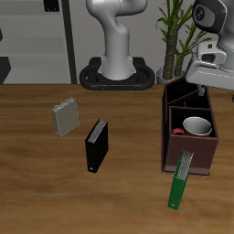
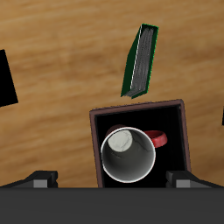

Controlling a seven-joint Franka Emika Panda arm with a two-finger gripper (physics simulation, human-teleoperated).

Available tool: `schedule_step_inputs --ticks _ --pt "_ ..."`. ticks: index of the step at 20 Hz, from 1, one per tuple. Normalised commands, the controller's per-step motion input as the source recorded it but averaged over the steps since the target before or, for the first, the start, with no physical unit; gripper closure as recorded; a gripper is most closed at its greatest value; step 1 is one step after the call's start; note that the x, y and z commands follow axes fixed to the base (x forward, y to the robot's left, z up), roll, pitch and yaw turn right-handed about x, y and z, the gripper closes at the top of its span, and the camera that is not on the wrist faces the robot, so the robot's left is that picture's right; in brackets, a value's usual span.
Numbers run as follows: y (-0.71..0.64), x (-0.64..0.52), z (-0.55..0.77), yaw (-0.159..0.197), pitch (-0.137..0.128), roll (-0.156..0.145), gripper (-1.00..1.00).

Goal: Place the red mug into the left desk caddy's right compartment and place the green book into the left desk caddy's back compartment

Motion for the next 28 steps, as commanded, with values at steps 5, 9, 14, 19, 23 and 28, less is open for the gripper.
schedule_step_inputs --ticks 5,9,14,19,23,28 --pt "-0.35 0.02 0.16 0.064 -0.021 -0.025 -1.0" --pt "-0.41 0.13 0.16 0.072 -0.035 -0.041 -1.0" --pt "-0.22 0.25 0.06 0.119 -0.035 -0.039 -1.0" --pt "-0.09 0.29 -0.09 0.091 -0.004 -0.017 -1.0" --pt "-0.05 0.27 -0.22 0.043 -0.016 -0.02 -1.0" --pt "0.03 0.26 -0.32 0.004 0.015 0.038 -1.0"
